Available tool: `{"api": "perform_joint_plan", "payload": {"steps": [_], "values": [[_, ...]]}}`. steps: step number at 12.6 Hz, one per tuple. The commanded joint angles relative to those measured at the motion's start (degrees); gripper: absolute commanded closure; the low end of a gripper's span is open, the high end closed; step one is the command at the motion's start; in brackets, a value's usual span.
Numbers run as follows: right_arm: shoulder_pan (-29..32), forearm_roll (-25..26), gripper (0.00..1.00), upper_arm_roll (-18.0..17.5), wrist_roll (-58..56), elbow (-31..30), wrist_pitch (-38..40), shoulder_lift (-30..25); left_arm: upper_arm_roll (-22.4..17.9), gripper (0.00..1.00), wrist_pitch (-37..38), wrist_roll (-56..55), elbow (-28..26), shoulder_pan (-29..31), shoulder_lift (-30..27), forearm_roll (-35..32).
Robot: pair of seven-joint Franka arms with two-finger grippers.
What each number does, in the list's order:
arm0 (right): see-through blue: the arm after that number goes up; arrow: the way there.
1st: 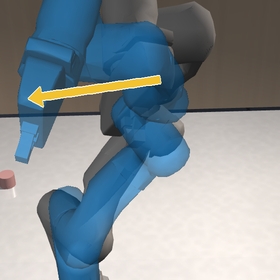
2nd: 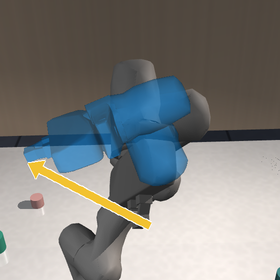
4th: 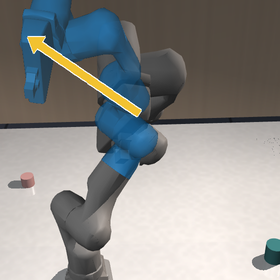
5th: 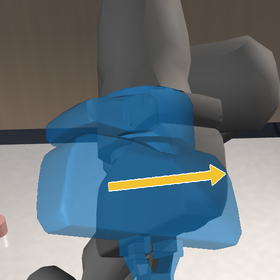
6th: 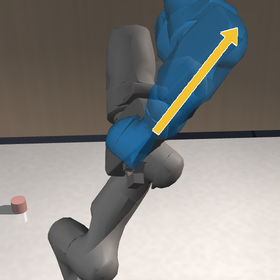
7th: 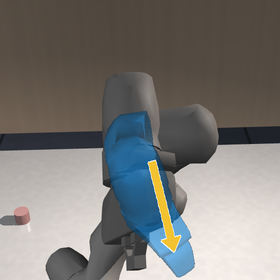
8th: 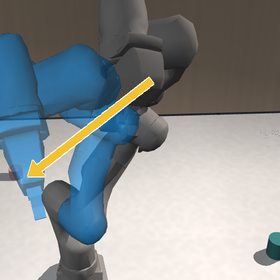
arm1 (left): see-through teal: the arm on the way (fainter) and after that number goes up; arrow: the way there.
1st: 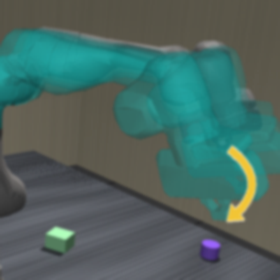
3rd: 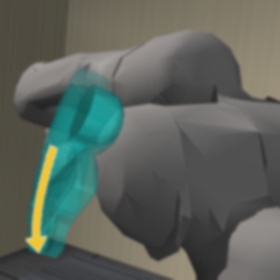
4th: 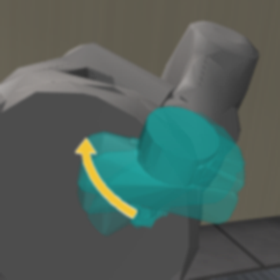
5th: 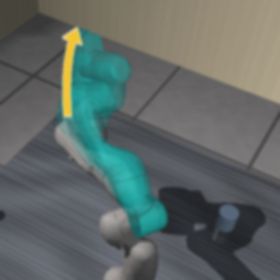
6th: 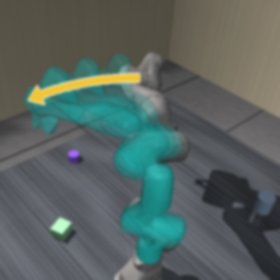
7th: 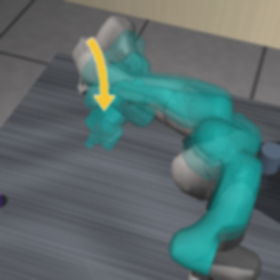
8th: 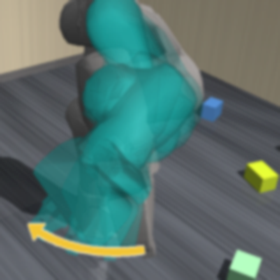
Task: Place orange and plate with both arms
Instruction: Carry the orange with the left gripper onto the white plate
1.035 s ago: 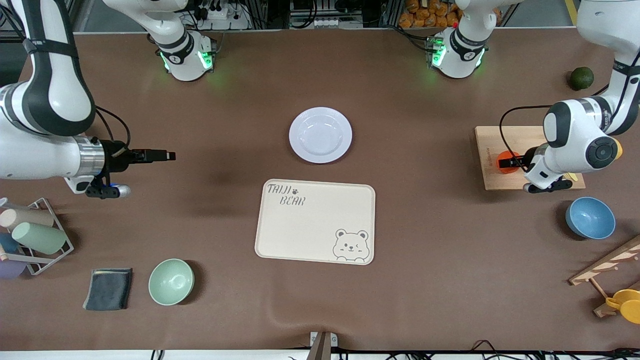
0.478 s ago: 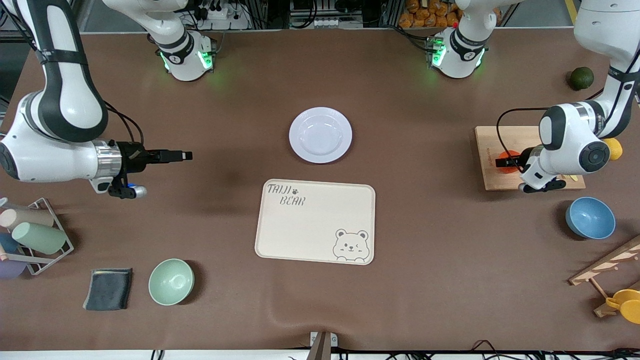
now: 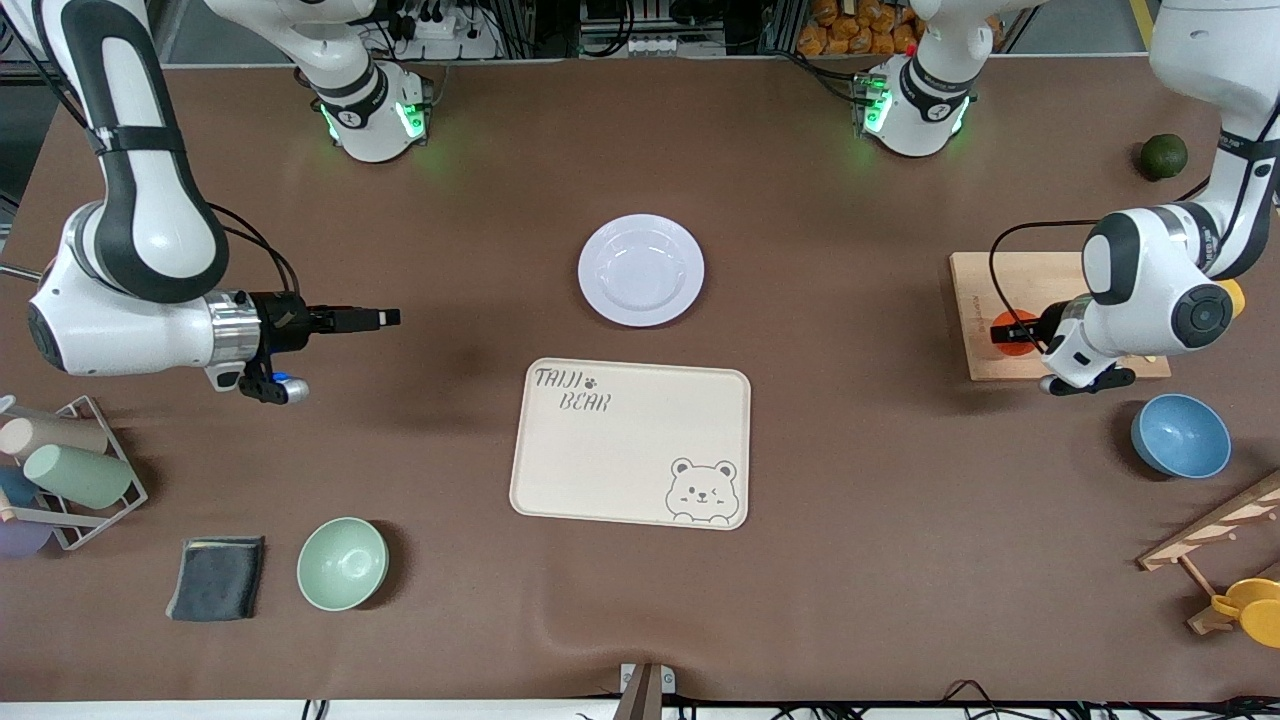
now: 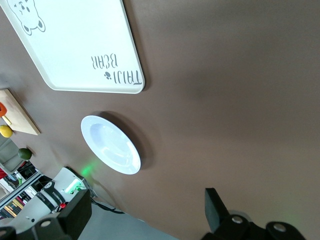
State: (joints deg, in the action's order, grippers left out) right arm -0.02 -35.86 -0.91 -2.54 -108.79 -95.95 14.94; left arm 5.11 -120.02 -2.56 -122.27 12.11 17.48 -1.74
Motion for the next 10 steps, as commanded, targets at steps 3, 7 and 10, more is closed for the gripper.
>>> {"api": "perform_joint_plan", "payload": {"steps": [3,7,10], "values": [[-1.0,-4.2,0.0,-0.1,0.0,-1.5,-1.6,0.2,10.9,1.0,8.3,-10.0,4.8,0.3,-2.4,6.2],[-2.3,-9.1,0.0,-0.1,-6.6,-7.0,-8.4,1.2,25.8,1.0,7.7,-33.8,7.6,-0.8,-1.4,8.7],[-3.0,-12.8,0.0,-0.1,-7.9,-7.5,-8.9,3.2,28.7,1.0,5.0,-49.5,9.7,-7.8,1.4,10.5]]}}
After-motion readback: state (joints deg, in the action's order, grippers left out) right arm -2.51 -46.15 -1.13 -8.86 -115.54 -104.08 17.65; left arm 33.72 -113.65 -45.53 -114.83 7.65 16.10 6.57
